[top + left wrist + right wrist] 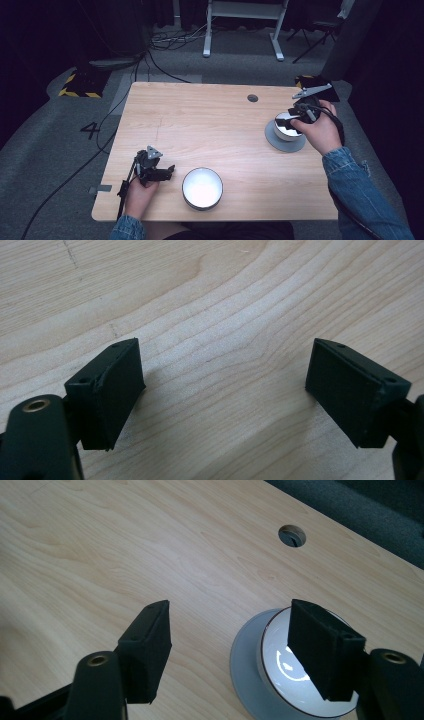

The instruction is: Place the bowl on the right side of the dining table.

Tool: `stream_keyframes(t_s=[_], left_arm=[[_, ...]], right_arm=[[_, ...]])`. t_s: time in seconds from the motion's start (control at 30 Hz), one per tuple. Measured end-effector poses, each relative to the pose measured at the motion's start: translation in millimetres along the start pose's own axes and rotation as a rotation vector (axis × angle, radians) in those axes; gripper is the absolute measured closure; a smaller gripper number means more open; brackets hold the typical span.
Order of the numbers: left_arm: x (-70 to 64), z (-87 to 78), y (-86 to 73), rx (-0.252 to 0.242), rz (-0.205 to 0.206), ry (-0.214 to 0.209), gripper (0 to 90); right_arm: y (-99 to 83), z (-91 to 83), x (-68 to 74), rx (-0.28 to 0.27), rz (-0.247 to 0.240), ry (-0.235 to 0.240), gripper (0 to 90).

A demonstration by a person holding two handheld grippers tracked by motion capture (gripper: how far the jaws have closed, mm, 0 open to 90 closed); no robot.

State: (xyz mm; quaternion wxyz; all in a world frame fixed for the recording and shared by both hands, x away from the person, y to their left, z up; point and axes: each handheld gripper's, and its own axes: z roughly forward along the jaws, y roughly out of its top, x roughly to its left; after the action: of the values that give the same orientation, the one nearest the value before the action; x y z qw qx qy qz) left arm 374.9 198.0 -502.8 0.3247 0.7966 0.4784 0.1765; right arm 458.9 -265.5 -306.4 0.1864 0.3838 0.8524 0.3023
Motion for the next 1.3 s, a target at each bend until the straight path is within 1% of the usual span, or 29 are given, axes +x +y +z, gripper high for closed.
stream_keyframes(t_s=[0.1,0.17,0.27,0.57,0.83,0.97,1.1,1.17,1.2,1.23,1.3], left_arm=[[0.1,-0.2,0.1,0.002,0.0,-0.001,15.7],[0.1,-0.2,0.1,0.002,0.001,-0.001,15.7],[0.2,-0.7,0.6,0.013,0.005,0.006,15.6],[0.1,-0.4,0.8,0.014,0.004,0.002,15.5],[0.1,-0.4,0.8,0.013,0.004,0.003,15.5],[0.1,-0.4,0.7,0.013,0.004,0.002,15.5],[0.1,-0.4,0.8,0.013,0.005,0.003,15.5],[0.1,-0.4,0.7,0.013,0.004,0.003,15.5],[0.1,-0.4,0.7,0.013,0.005,0.002,15.5],[0.2,-0.4,0.7,0.012,0.005,0.004,15.5],[0.1,-0.4,0.7,0.013,0.005,0.003,15.6]], right_arm=[[-3.6,-5.1,6.6,-0.004,-0.019,0.009,34.0],[-6.8,-8.1,10.1,-0.005,-0.023,0.017,33.6],[-12.7,-11.1,14.0,-0.004,-0.022,0.025,32.9],[-29.9,-18.2,20.6,0.005,-0.027,0.047,31.8],[-45.1,-22.2,23.9,0.052,-0.039,0.069,30.7],[-52.9,-20.1,25.2,0.066,-0.038,0.075,30.0],[-64.6,-13.4,27.5,0.077,-0.034,0.089,29.2],[-66.5,-12.1,27.7,0.077,-0.037,0.09,29.2],[-69.2,-10.7,28.1,0.08,-0.036,0.093,29.3],[-75.9,-6.3,28.6,0.087,-0.027,0.1,28.9],[-79.3,-3.8,28.8,0.094,-0.022,0.101,28.8]])
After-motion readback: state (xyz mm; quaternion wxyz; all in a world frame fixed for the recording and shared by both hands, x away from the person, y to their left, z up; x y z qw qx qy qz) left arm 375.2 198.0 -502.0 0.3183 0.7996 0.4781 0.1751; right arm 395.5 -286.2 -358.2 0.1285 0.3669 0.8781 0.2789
